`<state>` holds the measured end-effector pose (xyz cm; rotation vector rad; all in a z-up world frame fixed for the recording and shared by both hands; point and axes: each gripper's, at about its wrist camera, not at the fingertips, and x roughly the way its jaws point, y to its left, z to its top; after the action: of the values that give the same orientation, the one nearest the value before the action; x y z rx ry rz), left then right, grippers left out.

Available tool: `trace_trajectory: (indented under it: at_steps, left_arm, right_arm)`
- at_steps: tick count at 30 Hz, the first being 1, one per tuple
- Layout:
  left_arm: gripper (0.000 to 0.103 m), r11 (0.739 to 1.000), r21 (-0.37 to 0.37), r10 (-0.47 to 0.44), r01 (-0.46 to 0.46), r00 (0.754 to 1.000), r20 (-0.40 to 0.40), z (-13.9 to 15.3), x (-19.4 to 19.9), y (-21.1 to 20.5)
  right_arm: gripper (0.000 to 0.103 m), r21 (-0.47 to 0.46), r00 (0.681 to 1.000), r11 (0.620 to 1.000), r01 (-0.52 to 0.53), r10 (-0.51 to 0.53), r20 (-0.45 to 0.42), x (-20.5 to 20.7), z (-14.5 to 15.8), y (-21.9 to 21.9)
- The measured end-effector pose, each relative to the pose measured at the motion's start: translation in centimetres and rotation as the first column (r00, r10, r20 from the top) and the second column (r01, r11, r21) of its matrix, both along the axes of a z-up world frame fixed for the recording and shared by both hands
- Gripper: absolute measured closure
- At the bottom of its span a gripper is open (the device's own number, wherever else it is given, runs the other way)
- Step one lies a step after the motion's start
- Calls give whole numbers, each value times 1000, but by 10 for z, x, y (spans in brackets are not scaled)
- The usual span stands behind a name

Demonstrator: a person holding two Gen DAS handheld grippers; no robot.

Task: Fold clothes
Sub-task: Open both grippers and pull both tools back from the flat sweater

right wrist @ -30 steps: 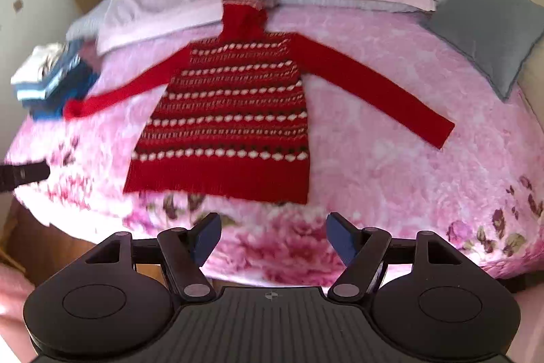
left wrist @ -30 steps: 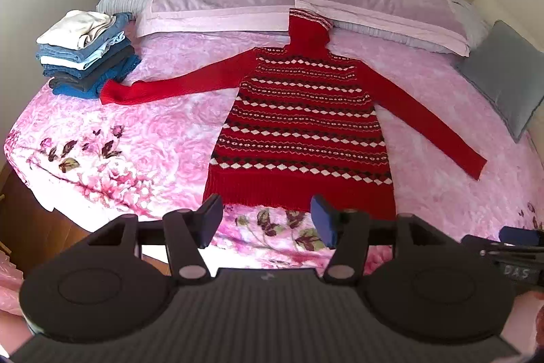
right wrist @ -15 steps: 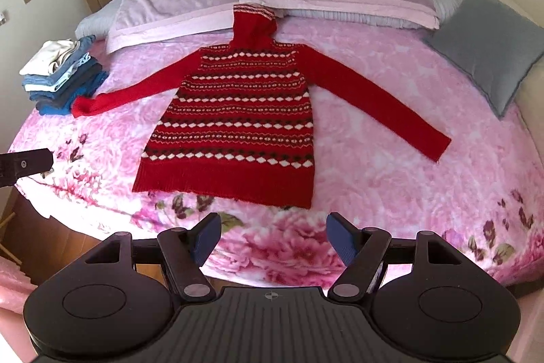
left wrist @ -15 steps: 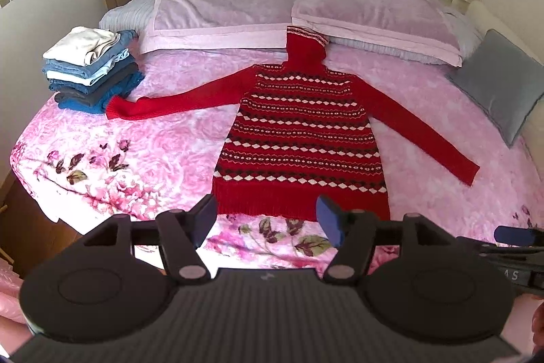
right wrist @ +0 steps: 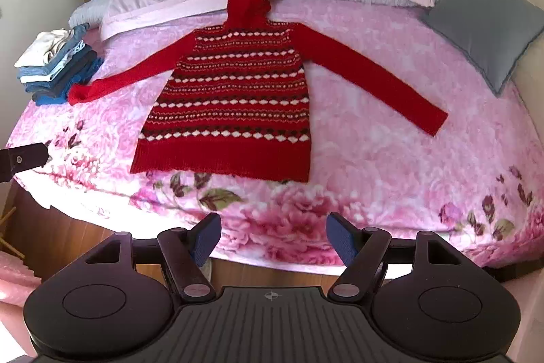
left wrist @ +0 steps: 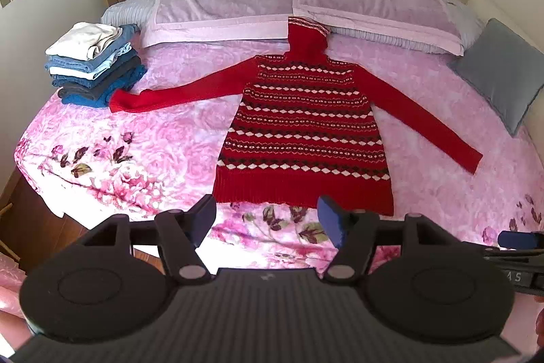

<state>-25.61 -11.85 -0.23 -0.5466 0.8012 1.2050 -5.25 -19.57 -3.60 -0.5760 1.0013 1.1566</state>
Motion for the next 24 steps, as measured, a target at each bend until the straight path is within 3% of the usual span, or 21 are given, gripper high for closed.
trace_trajectory:
  at_steps: [14, 24]
  left_arm:
    - [40, 1000, 4, -21, 21, 999, -27, 0, 6, 3]
    - [39, 1000, -8, -19, 19, 1000, -18, -8, 6, 32]
  right_arm:
    - [31, 2, 1000, 1000, 17, -17, -6, 6, 0, -2]
    - [31, -16, 1000, 1000, 7, -7, -1, 3, -6, 27]
